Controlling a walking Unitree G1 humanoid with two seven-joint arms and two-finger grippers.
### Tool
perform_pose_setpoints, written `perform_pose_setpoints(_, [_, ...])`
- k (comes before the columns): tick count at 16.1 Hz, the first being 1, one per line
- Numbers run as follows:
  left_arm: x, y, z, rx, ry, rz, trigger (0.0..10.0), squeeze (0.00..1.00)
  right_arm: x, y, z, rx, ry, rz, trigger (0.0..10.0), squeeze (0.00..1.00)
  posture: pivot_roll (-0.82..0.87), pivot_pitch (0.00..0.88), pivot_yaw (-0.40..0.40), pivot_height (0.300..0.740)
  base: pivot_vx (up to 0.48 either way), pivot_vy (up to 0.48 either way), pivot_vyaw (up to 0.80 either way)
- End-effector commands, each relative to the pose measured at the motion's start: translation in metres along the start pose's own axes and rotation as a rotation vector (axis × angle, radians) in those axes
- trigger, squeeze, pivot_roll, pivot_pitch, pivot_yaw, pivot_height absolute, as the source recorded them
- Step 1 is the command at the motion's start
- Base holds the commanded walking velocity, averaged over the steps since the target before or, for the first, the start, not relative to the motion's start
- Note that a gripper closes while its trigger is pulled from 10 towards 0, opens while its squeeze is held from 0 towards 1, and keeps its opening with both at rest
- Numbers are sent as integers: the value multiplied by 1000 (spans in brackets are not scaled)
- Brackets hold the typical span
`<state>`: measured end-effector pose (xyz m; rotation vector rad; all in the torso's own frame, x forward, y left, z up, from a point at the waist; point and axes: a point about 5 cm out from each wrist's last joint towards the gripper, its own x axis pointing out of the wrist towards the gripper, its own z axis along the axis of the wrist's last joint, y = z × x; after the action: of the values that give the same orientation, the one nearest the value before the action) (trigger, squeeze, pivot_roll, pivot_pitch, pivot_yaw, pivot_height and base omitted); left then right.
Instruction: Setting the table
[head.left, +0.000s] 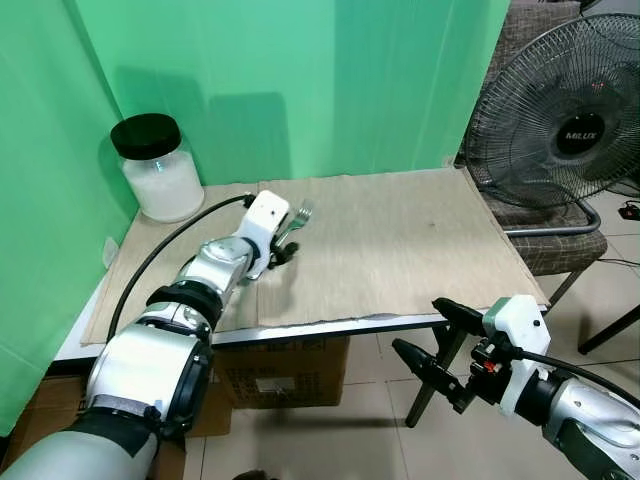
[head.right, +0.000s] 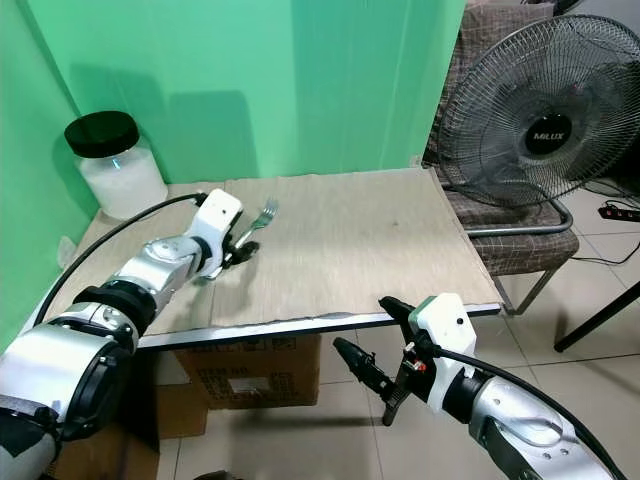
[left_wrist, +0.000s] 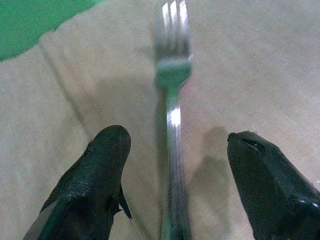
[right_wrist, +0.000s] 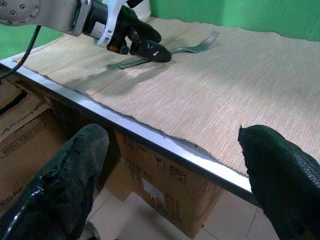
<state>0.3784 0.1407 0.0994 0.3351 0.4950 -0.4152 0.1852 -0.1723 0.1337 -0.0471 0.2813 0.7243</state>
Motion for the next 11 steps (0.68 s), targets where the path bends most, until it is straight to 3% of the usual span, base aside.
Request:
perform_pose_setpoints(1, [-2, 5, -8, -6, 39, 30, 7490, 0, -1, 2, 6, -16, -8, 14, 10000, 0, -206, 0, 55, 740, 0, 0, 0])
perform_pose_setpoints(2, [-3, 7, -12, 7, 59, 40, 4667, 0, -2, 3, 5, -19, -1, 20, 10000, 0, -206, 0, 55, 740, 0, 0, 0])
perform_pose_setpoints(4, [-3, 6, -16, 18, 78, 27, 3294, 0, -3, 4, 5, -21, 4, 24, 10000, 0, -210, 0, 56, 740, 0, 0, 0])
perform_pose_setpoints(6, [-2, 2, -19, 24, 86, 1, 0, 0, -4, 5, 4, -21, 8, 25, 10000, 0, -215, 0, 58, 740, 0, 0, 0])
perform_pose_setpoints(11, [-1, -1, -22, 38, 103, -15, 0, 0, -6, 5, 4, -26, 14, 22, 10000, 0, -225, 0, 58, 740, 0, 0, 0])
